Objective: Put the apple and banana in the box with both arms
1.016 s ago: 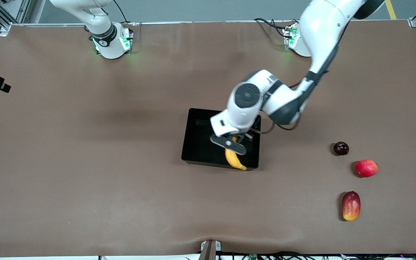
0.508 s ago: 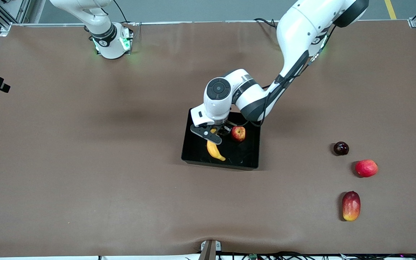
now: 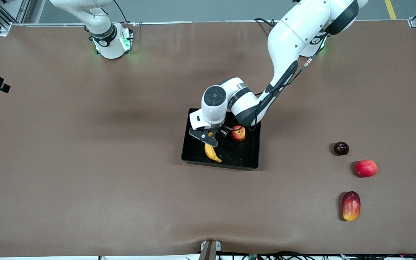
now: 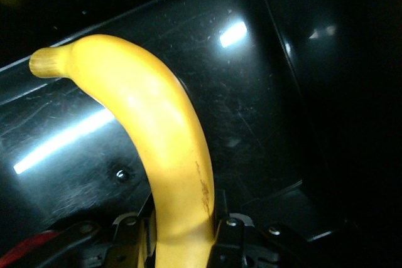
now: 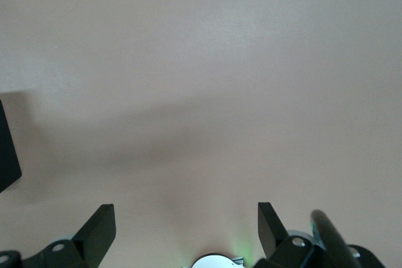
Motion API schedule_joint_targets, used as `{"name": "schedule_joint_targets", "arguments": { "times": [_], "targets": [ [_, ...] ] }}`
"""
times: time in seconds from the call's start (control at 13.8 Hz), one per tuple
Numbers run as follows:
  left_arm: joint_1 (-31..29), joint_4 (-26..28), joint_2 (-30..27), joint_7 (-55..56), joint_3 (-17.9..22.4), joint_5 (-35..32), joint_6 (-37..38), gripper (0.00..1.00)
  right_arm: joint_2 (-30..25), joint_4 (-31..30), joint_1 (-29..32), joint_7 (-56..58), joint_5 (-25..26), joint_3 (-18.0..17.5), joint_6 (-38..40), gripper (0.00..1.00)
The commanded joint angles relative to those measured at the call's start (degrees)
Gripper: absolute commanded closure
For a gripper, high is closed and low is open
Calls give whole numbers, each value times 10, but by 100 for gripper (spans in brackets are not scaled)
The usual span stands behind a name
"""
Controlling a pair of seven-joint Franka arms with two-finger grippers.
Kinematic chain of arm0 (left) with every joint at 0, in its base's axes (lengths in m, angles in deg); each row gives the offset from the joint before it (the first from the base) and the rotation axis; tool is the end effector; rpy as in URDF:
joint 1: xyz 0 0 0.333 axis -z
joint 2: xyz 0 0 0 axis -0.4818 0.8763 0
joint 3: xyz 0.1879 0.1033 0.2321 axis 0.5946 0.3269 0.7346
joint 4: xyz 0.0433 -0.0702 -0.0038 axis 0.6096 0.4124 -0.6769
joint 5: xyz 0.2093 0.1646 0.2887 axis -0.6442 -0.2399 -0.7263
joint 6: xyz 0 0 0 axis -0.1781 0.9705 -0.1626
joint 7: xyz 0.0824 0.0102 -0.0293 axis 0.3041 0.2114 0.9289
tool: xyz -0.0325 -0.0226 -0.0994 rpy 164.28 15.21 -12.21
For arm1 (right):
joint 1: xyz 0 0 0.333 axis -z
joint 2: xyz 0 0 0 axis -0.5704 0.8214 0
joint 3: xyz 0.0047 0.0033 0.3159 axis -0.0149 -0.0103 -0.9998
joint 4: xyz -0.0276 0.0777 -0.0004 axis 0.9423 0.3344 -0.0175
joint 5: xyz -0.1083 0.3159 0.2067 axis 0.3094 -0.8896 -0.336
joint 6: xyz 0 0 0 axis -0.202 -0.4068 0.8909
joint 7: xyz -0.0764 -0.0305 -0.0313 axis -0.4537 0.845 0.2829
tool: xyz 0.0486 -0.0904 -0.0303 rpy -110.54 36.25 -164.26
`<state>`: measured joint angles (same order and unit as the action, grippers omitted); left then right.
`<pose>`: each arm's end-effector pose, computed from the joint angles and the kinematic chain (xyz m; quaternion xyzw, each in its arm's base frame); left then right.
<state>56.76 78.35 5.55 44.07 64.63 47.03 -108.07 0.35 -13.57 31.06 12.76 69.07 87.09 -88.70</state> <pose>0.5114 -0.5097 0.2042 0.9662 -0.2567 0.0113 0.0199 0.5370 -0.0776 0.6475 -0.9933 0.1049 0.0477 0.0076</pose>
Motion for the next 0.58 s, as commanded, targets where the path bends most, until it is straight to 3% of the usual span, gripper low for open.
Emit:
{"name": "schedule_joint_targets", "arguments": {
  "times": [0.0, 0.07, 0.15, 0.51],
  "targets": [
    [7, -12, 14, 11, 11, -19, -14, 83, -2, 1, 18, 4, -1, -7, 5, 0],
    [11, -12, 10, 10, 22, -24, -16, 8, -2, -3, 19, 4, -1, -7, 6, 0],
    [8, -13, 9, 9, 27, -26, -17, 0, -2, -2, 18, 5, -1, -7, 6, 0],
    [-13, -27, -34, 34, 28, -23, -5, 0, -1, -3, 28, 4, -1, -7, 6, 0]
  ]
}}
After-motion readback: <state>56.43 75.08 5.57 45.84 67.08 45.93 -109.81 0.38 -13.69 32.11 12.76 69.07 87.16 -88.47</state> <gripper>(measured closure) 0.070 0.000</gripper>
